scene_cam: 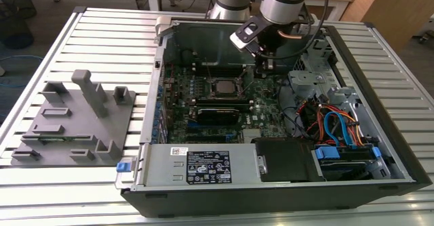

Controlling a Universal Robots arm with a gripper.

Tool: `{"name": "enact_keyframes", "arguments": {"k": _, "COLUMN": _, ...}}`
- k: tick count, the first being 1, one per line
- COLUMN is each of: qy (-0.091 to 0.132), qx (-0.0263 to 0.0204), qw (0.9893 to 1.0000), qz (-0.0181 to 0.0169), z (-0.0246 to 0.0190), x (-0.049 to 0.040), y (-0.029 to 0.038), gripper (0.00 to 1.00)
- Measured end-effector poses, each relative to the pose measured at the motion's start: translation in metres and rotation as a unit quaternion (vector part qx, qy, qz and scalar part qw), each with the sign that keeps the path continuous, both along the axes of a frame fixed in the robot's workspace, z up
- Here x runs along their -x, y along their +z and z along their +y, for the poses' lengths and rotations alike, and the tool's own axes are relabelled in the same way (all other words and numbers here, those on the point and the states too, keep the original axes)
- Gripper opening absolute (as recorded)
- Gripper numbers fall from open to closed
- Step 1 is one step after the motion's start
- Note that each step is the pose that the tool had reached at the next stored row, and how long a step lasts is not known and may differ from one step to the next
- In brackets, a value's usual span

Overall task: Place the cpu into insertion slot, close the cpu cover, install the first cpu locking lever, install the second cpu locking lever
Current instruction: 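Close the cpu cover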

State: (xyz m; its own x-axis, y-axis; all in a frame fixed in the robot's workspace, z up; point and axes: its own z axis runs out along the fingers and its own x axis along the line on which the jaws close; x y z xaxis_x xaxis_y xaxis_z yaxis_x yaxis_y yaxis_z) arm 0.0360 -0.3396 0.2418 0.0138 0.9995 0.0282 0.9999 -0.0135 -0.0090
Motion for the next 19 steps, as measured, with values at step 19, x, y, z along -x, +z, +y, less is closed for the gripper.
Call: {"name": "enact_keyframes", "arguments": {"k": 19, "qy": 0.0, "qx": 0.0, "qw": 1.0, "qz": 0.0001, "z": 0.0, "x": 0.0039, "y": -0.0003, "gripper": 0.1}}
